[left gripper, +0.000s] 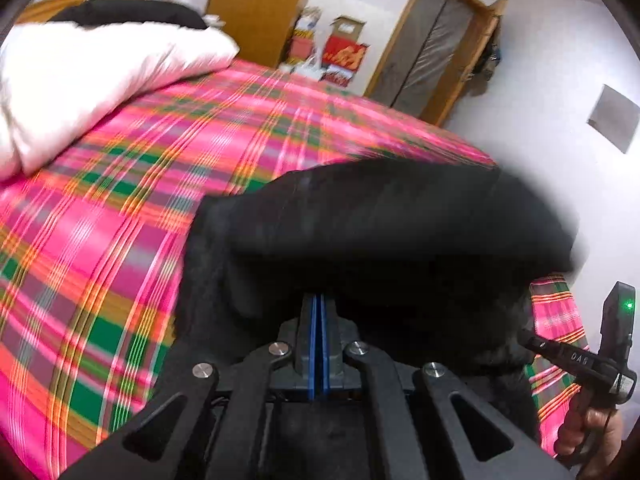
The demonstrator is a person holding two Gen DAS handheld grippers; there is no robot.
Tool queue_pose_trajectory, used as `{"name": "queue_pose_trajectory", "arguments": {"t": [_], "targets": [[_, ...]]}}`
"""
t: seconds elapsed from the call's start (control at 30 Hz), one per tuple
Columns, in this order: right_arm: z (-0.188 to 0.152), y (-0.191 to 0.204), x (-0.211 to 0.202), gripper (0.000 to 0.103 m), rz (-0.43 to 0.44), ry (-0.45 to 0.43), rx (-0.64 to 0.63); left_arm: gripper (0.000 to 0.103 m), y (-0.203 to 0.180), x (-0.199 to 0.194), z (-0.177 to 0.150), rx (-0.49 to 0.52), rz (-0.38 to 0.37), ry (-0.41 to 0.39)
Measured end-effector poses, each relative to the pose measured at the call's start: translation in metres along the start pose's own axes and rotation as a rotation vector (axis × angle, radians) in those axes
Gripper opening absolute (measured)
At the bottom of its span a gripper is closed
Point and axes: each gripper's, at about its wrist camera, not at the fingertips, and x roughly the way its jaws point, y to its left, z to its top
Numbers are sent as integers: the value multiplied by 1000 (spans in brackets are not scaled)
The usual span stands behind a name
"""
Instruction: Fold large clothes
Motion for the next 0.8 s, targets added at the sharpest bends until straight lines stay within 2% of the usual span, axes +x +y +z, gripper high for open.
{"name": "queue_pose_trajectory", "arguments": {"t": [0.17,0.23,0.27,0.3,0.33,0.37,0.4,0.5,0.63,0.67,0.7,0.73,0.8], "targets": [[-10,-13,-3,4,19,26,36,3,23,-21,-17,-59,40,21],[-11,-16,-11,10,49,12,76,3,29,-30,-17,-85,40,7],[-12,-14,-15,21,83,6,97,6,32,-33,-14,-99,35,-5],[-11,-12,-17,36,127,1,121,11,33,-34,-11,-108,26,-14],[-10,-9,-19,45,158,-5,138,26,33,-34,-6,-115,11,-21],[-7,-3,-20,59,196,-11,159,42,33,-32,-3,-123,-7,-27],[-6,1,-20,60,221,-11,168,46,32,-28,2,-128,-24,-37],[4,22,-8,60,295,11,183,47,25,-14,15,-116,-53,-46],[18,34,30,60,312,69,227,47,15,4,22,-112,-77,-39],[19,37,43,53,293,98,223,47,14,7,23,-116,-91,-34],[16,40,48,14,262,115,208,47,13,8,23,-116,-99,-33],[15,43,50,5,216,121,184,47,12,8,24,-111,-104,-34],[16,47,36,4,205,65,141,47,9,4,26,-99,-115,-50]]}}
